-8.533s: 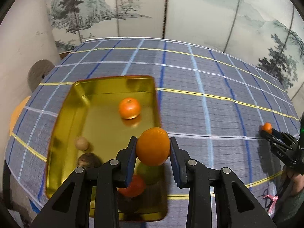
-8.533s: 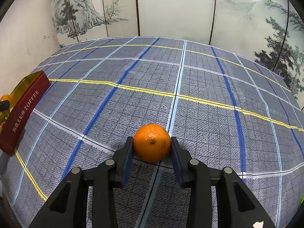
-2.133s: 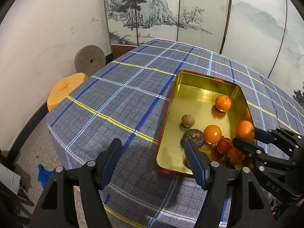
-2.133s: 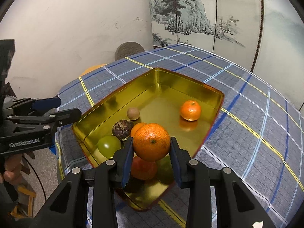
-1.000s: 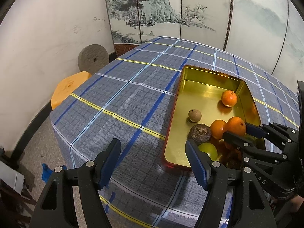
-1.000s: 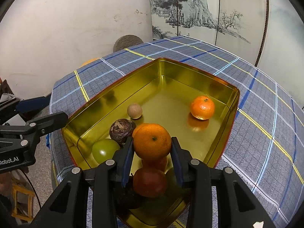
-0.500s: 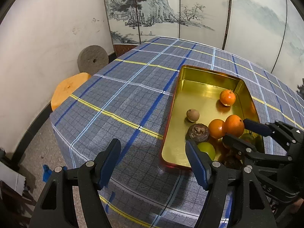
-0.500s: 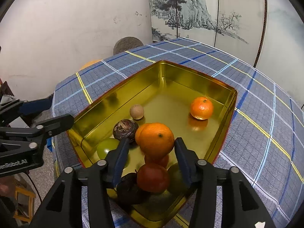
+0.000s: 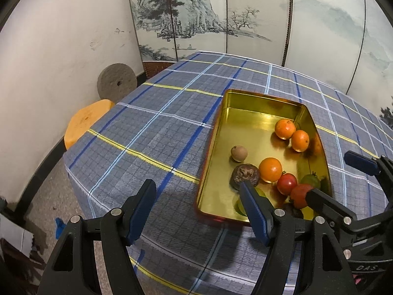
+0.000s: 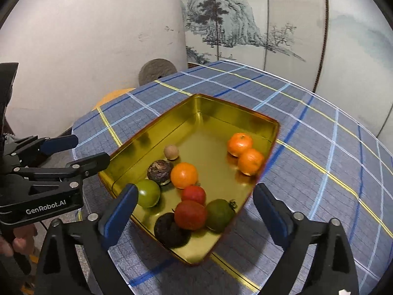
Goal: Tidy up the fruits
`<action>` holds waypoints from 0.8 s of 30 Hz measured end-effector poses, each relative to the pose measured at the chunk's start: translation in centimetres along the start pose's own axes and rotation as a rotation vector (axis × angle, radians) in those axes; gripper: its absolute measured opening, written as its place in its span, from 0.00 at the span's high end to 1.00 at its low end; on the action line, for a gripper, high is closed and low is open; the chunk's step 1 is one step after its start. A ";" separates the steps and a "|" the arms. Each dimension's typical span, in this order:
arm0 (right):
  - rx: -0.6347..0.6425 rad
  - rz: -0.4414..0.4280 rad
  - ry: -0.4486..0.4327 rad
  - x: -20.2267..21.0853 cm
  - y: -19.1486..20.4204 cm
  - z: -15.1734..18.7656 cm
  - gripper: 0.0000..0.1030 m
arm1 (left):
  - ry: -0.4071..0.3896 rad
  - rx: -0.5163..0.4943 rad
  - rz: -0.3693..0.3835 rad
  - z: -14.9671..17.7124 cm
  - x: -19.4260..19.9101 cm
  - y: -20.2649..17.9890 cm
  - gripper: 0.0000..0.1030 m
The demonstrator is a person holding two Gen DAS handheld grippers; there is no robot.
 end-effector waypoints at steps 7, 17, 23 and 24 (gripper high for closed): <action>-0.053 0.027 0.023 0.8 -1.2 1.0 0.03 | 0.003 -0.019 0.002 0.0 0.3 -0.8 0.31; -0.072 0.060 0.059 1.1 -1.3 2.6 0.01 | -0.006 -0.042 0.012 0.1 1.0 -2.1 0.31; -0.073 0.067 0.071 1.0 -1.4 3.1 0.01 | -0.008 -0.061 0.022 0.2 1.2 -3.0 0.31; -0.073 0.072 0.073 1.0 -1.4 3.1 0.01 | -0.008 -0.064 0.023 0.2 1.2 -3.1 0.31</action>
Point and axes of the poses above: each gripper's, at about its wrist camera, not at the fingertips, and x roughly against the way its jaws point, y to its left, z to its underside, the point moved 4 cm from there along -x, roughly the way its jaws point, and after that the axes turned 8 degrees about y, right-handed, at the moved point
